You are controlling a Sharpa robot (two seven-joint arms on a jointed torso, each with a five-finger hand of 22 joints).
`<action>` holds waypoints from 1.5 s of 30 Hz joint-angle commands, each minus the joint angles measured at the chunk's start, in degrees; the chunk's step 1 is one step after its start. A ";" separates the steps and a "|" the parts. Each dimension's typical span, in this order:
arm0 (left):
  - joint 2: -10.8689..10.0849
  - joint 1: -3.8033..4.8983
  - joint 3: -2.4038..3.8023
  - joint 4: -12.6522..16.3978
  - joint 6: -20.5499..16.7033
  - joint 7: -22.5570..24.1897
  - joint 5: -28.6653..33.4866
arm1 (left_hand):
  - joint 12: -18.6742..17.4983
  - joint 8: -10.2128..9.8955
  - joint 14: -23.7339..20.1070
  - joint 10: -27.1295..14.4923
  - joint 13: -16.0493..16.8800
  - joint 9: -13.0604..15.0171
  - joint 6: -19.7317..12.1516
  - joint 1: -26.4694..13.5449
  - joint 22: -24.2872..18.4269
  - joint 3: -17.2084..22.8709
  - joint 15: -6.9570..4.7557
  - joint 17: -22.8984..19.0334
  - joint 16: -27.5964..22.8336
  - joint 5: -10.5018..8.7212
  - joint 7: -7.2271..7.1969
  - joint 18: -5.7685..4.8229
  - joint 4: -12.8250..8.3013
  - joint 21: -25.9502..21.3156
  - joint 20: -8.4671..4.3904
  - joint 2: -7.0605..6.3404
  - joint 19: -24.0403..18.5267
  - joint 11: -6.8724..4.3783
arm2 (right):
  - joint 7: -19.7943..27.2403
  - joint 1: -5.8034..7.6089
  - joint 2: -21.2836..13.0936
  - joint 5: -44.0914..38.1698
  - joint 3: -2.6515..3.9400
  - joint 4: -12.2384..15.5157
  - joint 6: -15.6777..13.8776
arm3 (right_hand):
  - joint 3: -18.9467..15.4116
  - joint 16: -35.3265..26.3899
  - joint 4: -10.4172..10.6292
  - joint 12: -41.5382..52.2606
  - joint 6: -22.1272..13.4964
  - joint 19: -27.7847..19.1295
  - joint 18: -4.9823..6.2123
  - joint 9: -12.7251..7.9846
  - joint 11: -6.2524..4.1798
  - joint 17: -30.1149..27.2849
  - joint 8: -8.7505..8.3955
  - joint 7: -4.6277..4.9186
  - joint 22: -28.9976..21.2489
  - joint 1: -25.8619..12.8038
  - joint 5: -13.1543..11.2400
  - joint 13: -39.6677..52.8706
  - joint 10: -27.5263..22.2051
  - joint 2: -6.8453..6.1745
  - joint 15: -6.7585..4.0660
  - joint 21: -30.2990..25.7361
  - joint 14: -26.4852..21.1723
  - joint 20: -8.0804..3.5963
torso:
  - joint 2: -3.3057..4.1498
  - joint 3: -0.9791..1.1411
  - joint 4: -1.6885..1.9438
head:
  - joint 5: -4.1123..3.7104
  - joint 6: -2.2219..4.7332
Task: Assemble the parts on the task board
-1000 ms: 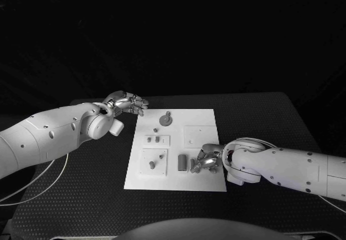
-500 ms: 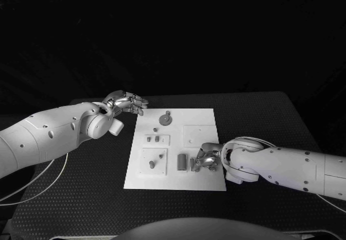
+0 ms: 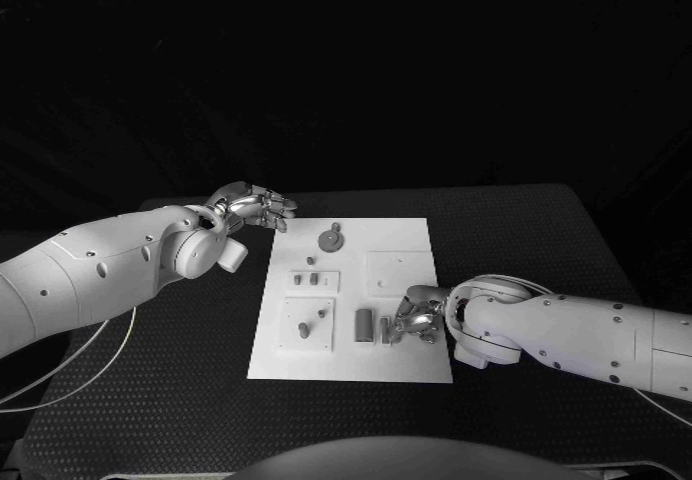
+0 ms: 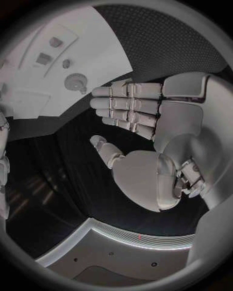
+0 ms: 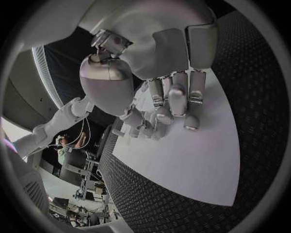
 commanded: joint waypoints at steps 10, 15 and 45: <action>0.97 0.02 0.01 -0.73 0.43 1.55 0.06 | 0.16 0.44 0.10 -0.41 -0.06 -0.12 -0.40 -0.49 0.01 -0.04 0.41 0.15 -0.47 0.08 -0.11 0.00 0.24 -0.28 0.17 -0.38 -0.57 -0.02 | 14.75 2.19 -2.00 14.83 0.08 -3.31 -3.39 | 2.00 -0.74 8.31 0.21 -9.90 -1.77 0.35 -2.32 3.97 -2.73 -5.04 4.20 1.13 -1.82 -0.37 0.99 -3.65 -9.56 2.94 -0.94 -4.54 0.97 | -0.25 -0.10 -0.09 | -1.02 3.34; 1.96 -0.04 -0.01 -2.21 0.81 2.71 0.46 | 0.47 1.03 -0.60 0.25 0.11 -0.03 0.41 -0.49 -0.21 -0.05 0.77 0.18 -1.28 0.10 -0.48 -0.13 0.18 -0.47 0.46 -0.02 -1.47 -0.31 | 23.24 3.50 -1.07 19.49 1.09 -8.36 -1.08 | 1.32 -0.98 7.03 0.35 -10.15 -2.79 0.35 -2.30 4.13 -2.75 -4.81 4.35 1.18 -0.02 -0.47 1.00 -4.38 -7.37 3.12 -1.06 -5.43 1.31 | -1.10 -0.14 -0.43 | -0.91 5.23; 8.87 -1.82 0.15 -15.60 3.04 6.44 6.97 | -0.13 -1.19 -16.03 -11.00 -7.27 -1.88 -5.20 -3.62 -9.57 -1.99 5.54 -2.44 -16.53 -0.99 -2.16 0.60 -1.61 -0.68 5.51 0.98 -11.58 -0.42 | 40.34 0.49 14.39 40.03 9.85 -42.23 3.76 | -0.47 -63.90 0.48 -53.49 -20.14 -35.01 -6.91 -6.74 10.67 -30.79 -4.57 5.71 -15.02 6.24 -0.27 -52.71 -12.31 1.48 15.89 -36.88 -27.48 12.55 | -9.10 0.07 -3.23 | 3.33 13.25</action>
